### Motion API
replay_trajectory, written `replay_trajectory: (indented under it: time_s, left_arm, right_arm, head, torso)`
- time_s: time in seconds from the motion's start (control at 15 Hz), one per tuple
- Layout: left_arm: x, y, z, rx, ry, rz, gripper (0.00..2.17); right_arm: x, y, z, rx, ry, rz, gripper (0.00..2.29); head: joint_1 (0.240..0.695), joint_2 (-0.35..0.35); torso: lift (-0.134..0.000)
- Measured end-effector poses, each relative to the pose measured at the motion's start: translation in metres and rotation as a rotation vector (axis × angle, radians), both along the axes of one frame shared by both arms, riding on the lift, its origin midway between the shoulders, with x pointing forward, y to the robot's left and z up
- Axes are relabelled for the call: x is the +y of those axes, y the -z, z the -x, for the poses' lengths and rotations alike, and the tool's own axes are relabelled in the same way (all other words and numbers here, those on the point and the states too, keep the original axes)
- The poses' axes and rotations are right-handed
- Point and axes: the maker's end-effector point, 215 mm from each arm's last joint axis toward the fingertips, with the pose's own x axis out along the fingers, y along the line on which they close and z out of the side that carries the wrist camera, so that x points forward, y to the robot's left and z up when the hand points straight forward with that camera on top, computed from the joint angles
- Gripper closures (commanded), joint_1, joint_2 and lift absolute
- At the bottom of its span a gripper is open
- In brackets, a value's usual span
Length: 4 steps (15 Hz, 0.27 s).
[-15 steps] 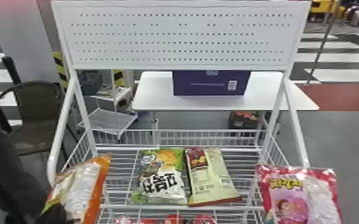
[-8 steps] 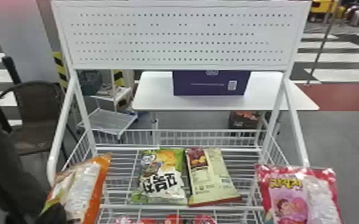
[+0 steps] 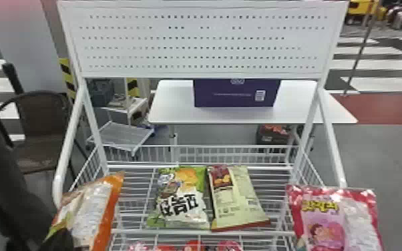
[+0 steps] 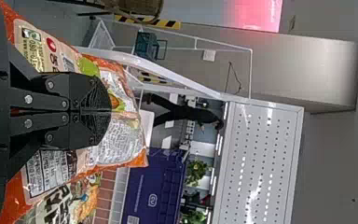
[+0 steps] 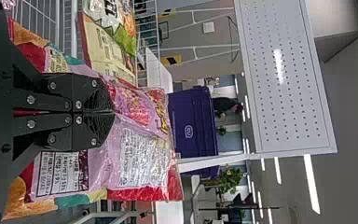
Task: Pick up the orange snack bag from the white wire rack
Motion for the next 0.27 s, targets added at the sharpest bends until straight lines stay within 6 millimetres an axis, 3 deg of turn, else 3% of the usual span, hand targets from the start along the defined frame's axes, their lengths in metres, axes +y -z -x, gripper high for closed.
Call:
replay_trajectory:
  time_s: [0.27]
  left_arm:
    - [0.0006, 0.0039, 0.0006, 0.007, 0.0, -0.003, 1.66]
  right_arm:
    - [-0.0004, 0.0006, 0.0001, 0.002, -0.002, 0.002, 2.17]
  head:
    - [0.499, 0.0]
  torso:
    - [0.0]
